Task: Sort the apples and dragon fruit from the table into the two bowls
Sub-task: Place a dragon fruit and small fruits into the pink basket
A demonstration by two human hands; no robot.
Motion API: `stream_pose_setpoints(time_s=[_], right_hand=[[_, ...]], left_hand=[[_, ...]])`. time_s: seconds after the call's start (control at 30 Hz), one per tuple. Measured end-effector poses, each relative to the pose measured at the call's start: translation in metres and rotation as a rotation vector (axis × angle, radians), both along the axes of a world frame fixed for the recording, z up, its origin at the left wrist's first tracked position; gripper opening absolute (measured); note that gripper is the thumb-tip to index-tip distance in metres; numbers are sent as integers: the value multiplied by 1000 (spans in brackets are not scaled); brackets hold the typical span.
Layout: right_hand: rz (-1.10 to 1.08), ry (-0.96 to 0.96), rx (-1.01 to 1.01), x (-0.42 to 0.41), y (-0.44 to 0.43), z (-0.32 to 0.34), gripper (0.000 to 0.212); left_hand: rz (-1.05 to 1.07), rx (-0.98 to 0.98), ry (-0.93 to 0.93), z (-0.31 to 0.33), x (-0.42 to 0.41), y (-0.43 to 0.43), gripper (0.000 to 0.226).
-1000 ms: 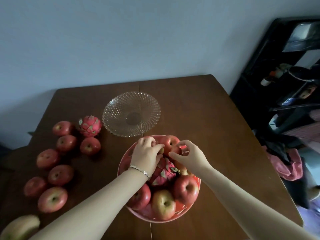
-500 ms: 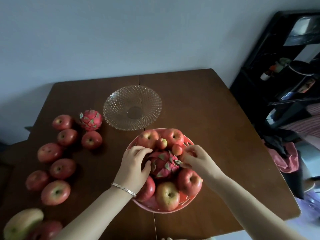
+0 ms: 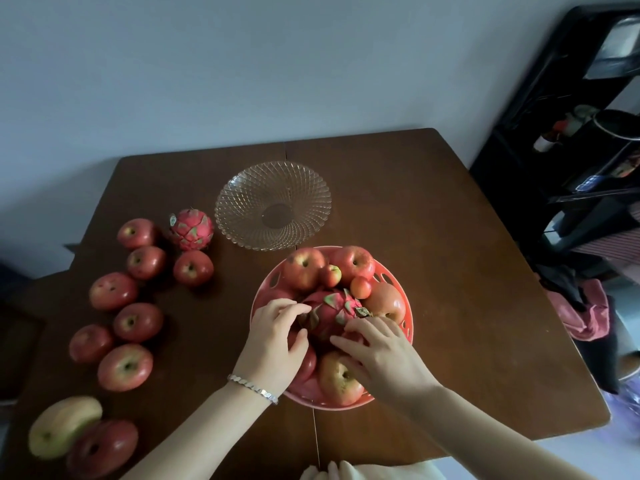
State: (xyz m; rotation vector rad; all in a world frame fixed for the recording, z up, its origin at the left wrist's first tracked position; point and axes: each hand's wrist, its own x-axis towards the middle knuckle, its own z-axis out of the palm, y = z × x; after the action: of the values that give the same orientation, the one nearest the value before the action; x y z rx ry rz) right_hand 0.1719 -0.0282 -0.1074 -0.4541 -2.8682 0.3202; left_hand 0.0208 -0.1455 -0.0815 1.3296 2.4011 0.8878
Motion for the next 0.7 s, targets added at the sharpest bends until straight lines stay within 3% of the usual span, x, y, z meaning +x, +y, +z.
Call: stream_pose_setpoints(time_s=[0.07, 0.17, 0.27, 0.33, 0.37, 0.43, 0.5, 0.6, 0.7], right_hand=[[-48, 3, -26, -1, 2, -1, 32], [-110, -6, -219, 0, 3, 1, 42], [-157, 120, -312, 1, 17, 9, 53], [-350, 158, -301, -2, 36, 17, 59], [-499, 91, -411, -2, 49, 17, 64], [-776, -106, -812, -7, 71, 16, 78], [-808, -216, -1120, -14, 82, 8, 92], [-778, -190, -1222, -21, 78, 4, 76], [-810, -132, -1192, -22, 76, -5, 71]], left_hand=[[0, -4, 0, -1, 0, 0, 30], [24, -3, -14, -2, -1, -2, 31], [67, -25, 6, -4, -5, -3, 37], [145, -122, -20, -5, -9, -1, 51], [202, -193, -68, -4, -11, 1, 62], [346, -305, -273, -2, -14, 6, 84], [501, -328, -586, -11, -23, 9, 99], [672, -307, -961, -27, -37, 12, 103], [717, -283, -1025, -43, -48, 19, 87]])
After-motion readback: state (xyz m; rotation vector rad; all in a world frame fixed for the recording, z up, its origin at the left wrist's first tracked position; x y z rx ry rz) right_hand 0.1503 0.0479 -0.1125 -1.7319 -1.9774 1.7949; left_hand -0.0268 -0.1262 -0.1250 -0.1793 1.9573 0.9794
